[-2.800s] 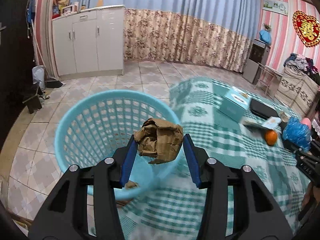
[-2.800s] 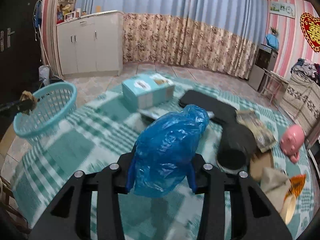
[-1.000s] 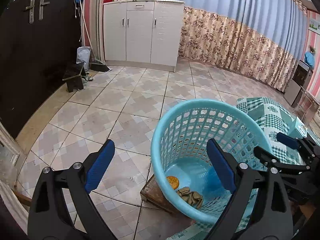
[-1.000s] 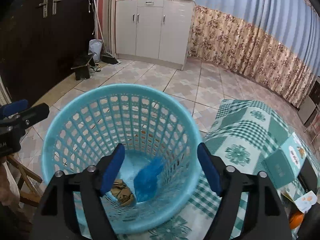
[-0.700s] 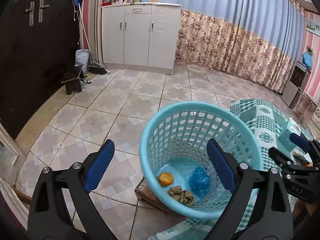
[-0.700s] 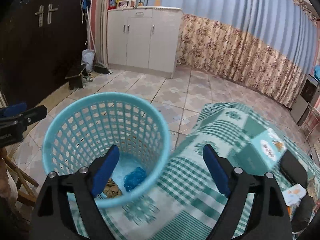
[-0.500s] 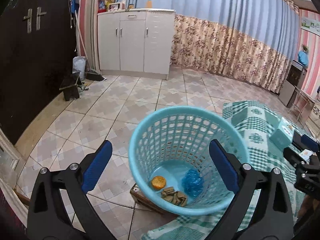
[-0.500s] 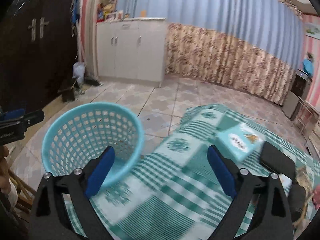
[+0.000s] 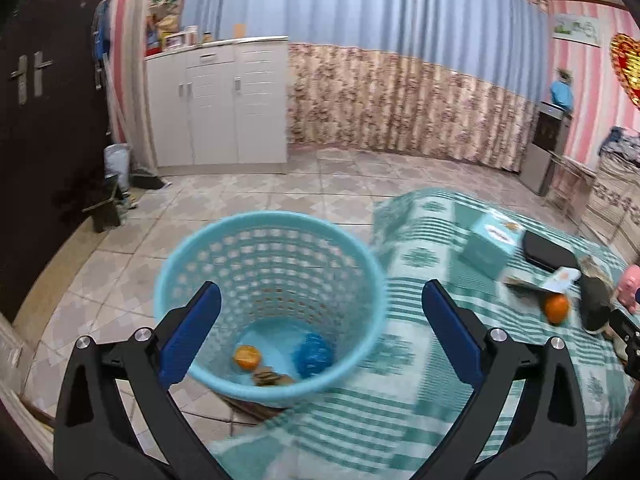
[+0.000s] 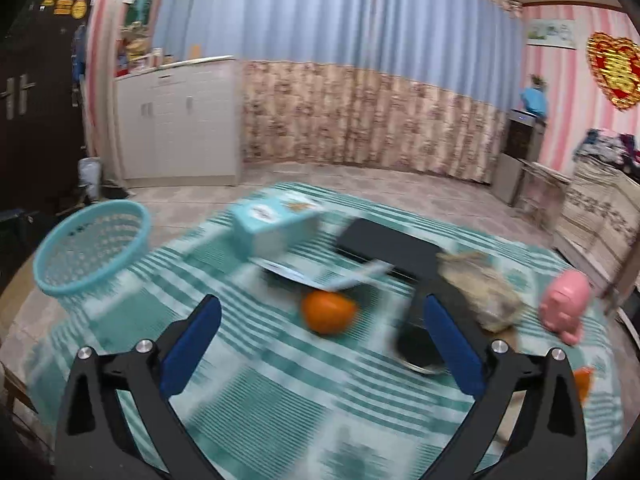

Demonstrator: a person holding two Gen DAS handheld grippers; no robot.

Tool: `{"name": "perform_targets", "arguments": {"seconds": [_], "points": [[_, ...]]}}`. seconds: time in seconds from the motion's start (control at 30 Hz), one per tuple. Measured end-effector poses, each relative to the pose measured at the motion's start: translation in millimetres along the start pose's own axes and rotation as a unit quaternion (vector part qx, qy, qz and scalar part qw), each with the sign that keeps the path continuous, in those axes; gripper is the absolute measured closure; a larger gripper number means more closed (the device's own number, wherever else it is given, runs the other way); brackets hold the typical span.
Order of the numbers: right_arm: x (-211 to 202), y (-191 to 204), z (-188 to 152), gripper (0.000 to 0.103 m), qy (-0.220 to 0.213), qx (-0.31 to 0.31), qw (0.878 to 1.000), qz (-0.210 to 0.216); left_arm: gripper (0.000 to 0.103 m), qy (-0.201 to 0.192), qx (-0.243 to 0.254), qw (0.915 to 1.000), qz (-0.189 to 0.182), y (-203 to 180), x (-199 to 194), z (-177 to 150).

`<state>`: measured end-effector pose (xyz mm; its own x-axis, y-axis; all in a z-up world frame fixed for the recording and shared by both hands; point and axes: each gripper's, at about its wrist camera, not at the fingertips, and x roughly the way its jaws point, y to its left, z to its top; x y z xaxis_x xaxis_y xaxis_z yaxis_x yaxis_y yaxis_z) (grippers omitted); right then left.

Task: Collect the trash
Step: 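Return the left tool to the table and grasp the whole orange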

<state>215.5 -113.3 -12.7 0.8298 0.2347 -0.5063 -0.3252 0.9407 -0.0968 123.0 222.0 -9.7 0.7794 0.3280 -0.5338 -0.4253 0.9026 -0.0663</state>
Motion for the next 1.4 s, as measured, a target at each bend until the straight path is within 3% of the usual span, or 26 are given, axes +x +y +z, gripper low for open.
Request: {"name": "perform_targets", "arguments": {"seconds": [0.23, 0.4, 0.5, 0.67, 0.83, 1.07, 1.13, 1.23, 1.3, 1.4], "points": [[-12.8, -86.0, -39.4, 0.004, 0.023, 0.061, 0.997, -0.050, 0.006, -0.013, 0.024, 0.9989, -0.037, -62.0, -5.0, -12.2], [-34.7, -128.8, -58.7, 0.004, 0.004, 0.080, 0.993, -0.083, 0.005, 0.029, 0.042, 0.9954, -0.081, -98.5, 5.2, -23.6], [-46.8, -145.6, -70.9, 0.004, -0.011, 0.096, 0.991, -0.096, 0.005, 0.052, 0.051, 0.9922, -0.101, -123.5, 13.7, -35.2], [-43.3, -173.8, -86.9, 0.004, 0.041, 0.132, 0.981, -0.137, 0.005, 0.081, 0.084, 0.9850, -0.127, -168.9, 30.1, -54.0], [-44.3, -192.1, -99.2, 0.004, 0.052, 0.153, 0.974, -0.159, 0.005, 0.092, 0.119, 0.9783, -0.142, -223.4, 46.7, -62.8], [-47.0, -202.5, -108.6, 0.004, 0.049, 0.182, 0.970, -0.155, 0.006, 0.109, 0.110, 0.9769, -0.146, -269.5, 78.0, -54.3], [-45.5, -203.4, -108.6, 0.004, 0.050, 0.186, 0.970, -0.151, 0.010, 0.119, 0.103, 0.9763, -0.149, -276.6, 88.7, -49.8], [-42.2, -203.6, -108.6, 0.004, 0.055, 0.185, 0.970, -0.146, 0.029, 0.139, 0.111, 0.9725, -0.150, -287.1, 102.9, -48.9], [-40.8, -201.1, -108.0, 0.004, 0.058, 0.179, 0.972, -0.139, 0.054, 0.160, 0.123, 0.9670, -0.156, -292.5, 110.5, -53.0], [-39.8, -192.6, -105.4, 0.004, 0.059, 0.159, 0.978, -0.123, 0.064, 0.149, 0.130, 0.9664, -0.165, -294.7, 104.1, -53.8]]}}
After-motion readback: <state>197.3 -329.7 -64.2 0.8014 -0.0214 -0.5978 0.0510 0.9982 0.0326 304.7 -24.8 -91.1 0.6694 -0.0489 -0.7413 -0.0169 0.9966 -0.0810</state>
